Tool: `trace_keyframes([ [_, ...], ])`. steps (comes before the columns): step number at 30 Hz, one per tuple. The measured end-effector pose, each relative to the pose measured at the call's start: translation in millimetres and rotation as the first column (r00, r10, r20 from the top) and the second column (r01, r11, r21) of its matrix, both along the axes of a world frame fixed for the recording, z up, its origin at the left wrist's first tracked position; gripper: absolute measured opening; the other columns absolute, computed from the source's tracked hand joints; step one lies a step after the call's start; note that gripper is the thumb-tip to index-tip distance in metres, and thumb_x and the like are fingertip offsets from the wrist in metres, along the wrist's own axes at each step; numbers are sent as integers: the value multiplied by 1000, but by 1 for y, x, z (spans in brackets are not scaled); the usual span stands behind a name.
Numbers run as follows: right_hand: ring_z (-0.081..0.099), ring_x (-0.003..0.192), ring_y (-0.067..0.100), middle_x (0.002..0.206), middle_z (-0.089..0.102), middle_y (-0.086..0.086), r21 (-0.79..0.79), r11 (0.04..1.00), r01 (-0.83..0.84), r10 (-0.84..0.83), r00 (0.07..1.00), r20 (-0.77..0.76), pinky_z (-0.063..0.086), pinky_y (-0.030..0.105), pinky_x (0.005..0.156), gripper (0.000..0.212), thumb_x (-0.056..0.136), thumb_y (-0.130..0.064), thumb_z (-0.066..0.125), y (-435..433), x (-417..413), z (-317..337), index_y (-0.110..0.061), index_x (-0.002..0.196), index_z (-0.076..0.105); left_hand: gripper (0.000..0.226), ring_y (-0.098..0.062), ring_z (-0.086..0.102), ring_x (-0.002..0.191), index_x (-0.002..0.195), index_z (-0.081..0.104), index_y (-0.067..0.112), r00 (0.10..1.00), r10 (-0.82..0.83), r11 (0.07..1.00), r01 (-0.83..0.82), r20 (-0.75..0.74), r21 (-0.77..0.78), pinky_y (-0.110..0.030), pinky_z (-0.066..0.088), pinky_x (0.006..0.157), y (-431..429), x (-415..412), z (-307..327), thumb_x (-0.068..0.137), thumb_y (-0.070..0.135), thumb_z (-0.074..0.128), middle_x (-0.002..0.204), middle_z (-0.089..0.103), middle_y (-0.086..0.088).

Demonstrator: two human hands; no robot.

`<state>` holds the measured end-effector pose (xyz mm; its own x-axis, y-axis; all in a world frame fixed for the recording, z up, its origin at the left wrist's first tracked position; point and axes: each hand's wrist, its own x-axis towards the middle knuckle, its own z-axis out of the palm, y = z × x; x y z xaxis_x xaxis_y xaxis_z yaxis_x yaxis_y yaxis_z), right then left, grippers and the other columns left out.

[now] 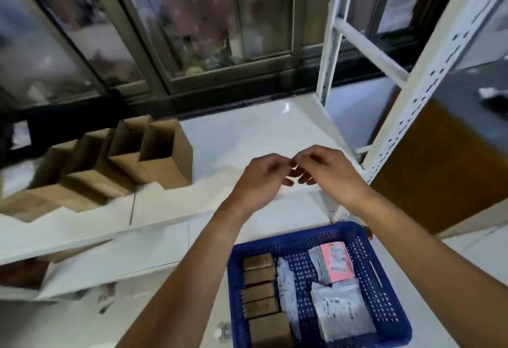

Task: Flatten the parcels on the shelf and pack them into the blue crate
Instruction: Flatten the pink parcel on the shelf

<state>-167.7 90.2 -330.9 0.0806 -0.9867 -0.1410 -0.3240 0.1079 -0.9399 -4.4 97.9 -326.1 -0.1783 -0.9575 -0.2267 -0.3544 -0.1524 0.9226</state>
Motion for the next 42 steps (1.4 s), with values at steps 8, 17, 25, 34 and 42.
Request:
trace_keyframes([
  [8, 70, 70, 16, 80, 73, 3, -233, 970, -68, 69, 998, -4, 54, 33, 71, 14, 96, -17, 58, 14, 26, 151, -11, 93, 70, 20, -17, 74, 86, 110, 70, 13, 998, 58, 978, -55, 9, -202, -14, 52, 68, 20, 34, 157, 100, 15, 53, 100, 76, -3],
  [17, 67, 81, 14, 87, 73, -6, -557, 803, -210, 34, 950, -310, 55, 40, 77, 11, 95, -26, 59, 8, 51, 270, -23, 102, 68, 18, -10, 73, 84, 103, 72, 23, 991, 126, 871, -88, 47, -484, -32, 58, 87, 21, 57, 282, 98, 16, 56, 94, 76, 3],
  [25, 61, 103, 20, 108, 67, -3, -716, 643, -271, -245, 814, -527, 52, 40, 84, 21, 96, -33, 55, -30, 63, 338, -23, 111, 66, 20, -8, 71, 86, 111, 67, 23, 976, 215, 782, -147, 39, -606, -24, 54, 77, 11, 61, 347, 101, 19, 51, 101, 72, 6],
  [34, 46, 130, 31, 145, 51, 10, -415, 878, -237, -233, 546, -805, 37, 42, 104, 79, 87, -78, 32, -76, 72, 351, -21, 141, 46, 15, -7, 61, 99, 107, 67, 31, 913, 332, 729, -89, 237, -679, -29, 54, 91, -28, 77, 357, 99, 25, 56, 104, 68, 14],
  [42, 48, 128, 30, 145, 50, 8, -436, 824, -363, -98, 666, -740, 42, 41, 101, 67, 94, -68, 38, -65, 101, 350, -25, 145, 43, 16, -11, 62, 101, 108, 70, 23, 878, 430, 722, -197, 208, -663, -33, 53, 95, -59, 109, 354, 97, 21, 58, 104, 69, 10],
])
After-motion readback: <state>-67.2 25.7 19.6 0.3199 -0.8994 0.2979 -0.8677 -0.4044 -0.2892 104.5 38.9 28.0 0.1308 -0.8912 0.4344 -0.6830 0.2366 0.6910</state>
